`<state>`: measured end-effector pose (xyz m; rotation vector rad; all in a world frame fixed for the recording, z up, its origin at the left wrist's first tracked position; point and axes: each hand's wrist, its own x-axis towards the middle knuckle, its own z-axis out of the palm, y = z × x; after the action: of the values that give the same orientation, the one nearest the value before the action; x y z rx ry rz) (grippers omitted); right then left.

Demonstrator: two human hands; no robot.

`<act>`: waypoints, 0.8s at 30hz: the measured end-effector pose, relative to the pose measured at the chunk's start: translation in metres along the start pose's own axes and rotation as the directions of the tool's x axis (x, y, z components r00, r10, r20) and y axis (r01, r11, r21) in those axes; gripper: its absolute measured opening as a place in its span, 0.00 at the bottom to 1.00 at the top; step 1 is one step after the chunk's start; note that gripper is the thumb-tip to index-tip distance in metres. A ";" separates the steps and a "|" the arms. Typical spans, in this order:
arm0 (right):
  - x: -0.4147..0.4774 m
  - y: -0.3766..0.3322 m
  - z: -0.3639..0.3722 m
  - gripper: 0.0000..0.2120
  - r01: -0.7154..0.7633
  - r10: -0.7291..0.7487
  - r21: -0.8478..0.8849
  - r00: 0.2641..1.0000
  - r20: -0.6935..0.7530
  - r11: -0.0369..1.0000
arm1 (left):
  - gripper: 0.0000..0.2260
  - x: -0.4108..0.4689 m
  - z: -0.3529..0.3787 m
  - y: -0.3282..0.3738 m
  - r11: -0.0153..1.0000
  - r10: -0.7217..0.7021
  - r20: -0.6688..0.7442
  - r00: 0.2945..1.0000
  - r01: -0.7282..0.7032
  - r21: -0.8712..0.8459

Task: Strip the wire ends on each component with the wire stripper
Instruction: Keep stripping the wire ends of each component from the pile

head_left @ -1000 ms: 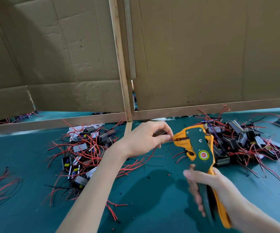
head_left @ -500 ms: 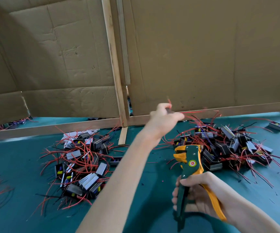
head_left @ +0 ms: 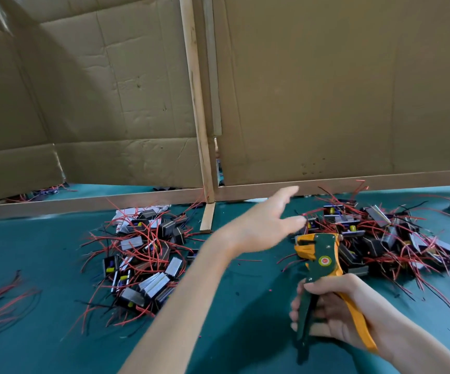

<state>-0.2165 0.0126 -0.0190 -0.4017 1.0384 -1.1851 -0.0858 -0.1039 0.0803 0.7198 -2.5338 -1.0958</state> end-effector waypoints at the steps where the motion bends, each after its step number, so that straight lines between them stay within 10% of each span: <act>1: 0.001 0.000 0.000 0.07 0.003 -0.003 -0.001 1.000 -0.002 1.000 | 0.25 -0.009 -0.014 -0.009 0.999 -0.028 -0.028 0.999 0.029 0.044; 7: 0.002 -0.002 -0.006 0.07 0.033 -0.033 -0.012 0.998 -0.051 0.999 | 0.19 -0.034 -0.076 -0.082 0.857 -0.246 -0.301 0.921 0.352 0.377; 12: 0.002 -0.002 -0.007 0.08 0.036 -0.037 -0.015 0.997 -0.068 0.999 | 0.16 -0.033 -0.071 -0.126 0.720 -0.489 -0.160 0.857 0.501 0.480; 18: 0.002 -0.002 -0.008 0.10 0.046 -0.047 -0.013 0.997 -0.065 0.999 | 0.13 -0.025 -0.052 -0.136 0.643 -0.374 -0.247 0.894 0.442 0.625; 24: 0.002 -0.004 -0.010 0.09 0.069 -0.068 0.009 0.995 -0.073 0.998 | 0.11 -0.015 -0.025 -0.121 0.824 -0.232 -0.091 0.968 0.245 0.511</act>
<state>-0.2267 0.0115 -0.0222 -0.3903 1.0879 -1.2740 -0.0223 -0.1812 0.0064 1.2052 -2.7952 -0.4348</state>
